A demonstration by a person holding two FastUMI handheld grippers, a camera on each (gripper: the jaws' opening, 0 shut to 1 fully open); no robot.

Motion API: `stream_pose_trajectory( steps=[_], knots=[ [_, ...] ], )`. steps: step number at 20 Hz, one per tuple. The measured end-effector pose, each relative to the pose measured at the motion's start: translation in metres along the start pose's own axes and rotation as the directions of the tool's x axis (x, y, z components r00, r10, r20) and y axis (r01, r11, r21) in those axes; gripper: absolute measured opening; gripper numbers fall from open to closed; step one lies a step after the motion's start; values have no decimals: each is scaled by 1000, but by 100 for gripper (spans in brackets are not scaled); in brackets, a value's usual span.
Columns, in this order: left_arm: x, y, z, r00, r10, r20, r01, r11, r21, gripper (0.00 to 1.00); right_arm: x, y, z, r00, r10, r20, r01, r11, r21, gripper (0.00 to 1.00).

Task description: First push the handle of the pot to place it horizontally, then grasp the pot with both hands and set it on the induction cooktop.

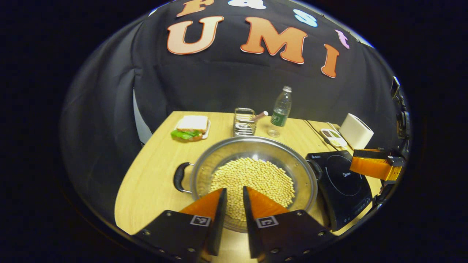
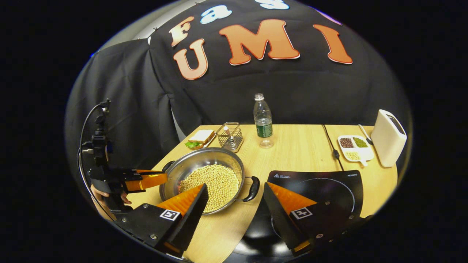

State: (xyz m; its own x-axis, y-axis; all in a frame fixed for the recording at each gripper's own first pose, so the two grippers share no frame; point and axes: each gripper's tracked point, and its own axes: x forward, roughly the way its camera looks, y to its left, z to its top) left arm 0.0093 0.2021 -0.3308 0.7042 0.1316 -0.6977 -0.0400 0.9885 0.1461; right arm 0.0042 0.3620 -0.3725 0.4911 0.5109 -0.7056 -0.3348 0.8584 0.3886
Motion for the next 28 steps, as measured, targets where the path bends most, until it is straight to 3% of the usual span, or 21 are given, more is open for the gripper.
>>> stream_pose_trajectory(
  steps=[3,9,18,22,28],
  knots=[
    [-2,16,6,1000,11,22,-11,1000,11,82,23,6,-6,999,-12,-49,12,1000,3,95],
    [23,58,18,995,65,72,-67,998,20,82,58,-4,-26,985,-62,-160,66,998,20,95],
    [74,75,-9,998,41,-40,-42,999,-33,83,99,-18,-48,955,-126,-268,138,990,27,92],
    [90,71,-16,998,20,-67,-22,999,-27,83,108,-25,-50,947,-160,-279,169,986,9,84],
    [105,70,-27,995,37,-93,-40,999,-31,83,121,-27,-58,940,-158,-302,156,987,-31,75]
  ],
)
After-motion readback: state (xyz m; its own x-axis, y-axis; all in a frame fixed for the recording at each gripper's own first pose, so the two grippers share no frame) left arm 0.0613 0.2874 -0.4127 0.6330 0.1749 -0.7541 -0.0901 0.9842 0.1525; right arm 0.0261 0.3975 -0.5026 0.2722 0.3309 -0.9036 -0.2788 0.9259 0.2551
